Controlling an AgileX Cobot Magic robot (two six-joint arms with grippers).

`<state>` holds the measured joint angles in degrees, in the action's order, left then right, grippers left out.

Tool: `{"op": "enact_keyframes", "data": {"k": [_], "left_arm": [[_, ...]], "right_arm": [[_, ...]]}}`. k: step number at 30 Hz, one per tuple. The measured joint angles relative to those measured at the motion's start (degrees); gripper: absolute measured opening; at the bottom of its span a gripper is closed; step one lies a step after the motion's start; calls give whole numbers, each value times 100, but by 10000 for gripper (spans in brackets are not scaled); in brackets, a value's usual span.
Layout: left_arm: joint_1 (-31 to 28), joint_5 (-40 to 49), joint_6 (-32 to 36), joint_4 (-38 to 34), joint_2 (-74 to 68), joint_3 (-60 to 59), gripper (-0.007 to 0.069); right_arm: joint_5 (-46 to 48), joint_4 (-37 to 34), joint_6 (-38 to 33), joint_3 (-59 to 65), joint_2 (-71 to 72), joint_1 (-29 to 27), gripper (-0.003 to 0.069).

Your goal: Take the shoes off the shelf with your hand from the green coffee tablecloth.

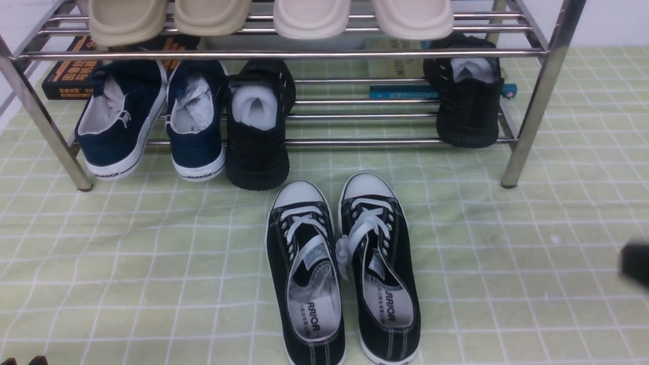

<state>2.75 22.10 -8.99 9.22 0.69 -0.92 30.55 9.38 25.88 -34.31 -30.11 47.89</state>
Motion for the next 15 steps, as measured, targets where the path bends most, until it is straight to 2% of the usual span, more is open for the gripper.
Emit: {"op": "enact_keyframes", "data": {"k": [2,6,15], "left_arm": [[0,0,0,0,0,0,239],[0,0,0,0,0,0,239],[0,0,0,0,0,0,239]], "right_arm": [[-687,125,64,692,236,0,-8],[-1210,350,64,1129,315,0,-5],[-1166,435,64,1276,316,0,-1]]}}
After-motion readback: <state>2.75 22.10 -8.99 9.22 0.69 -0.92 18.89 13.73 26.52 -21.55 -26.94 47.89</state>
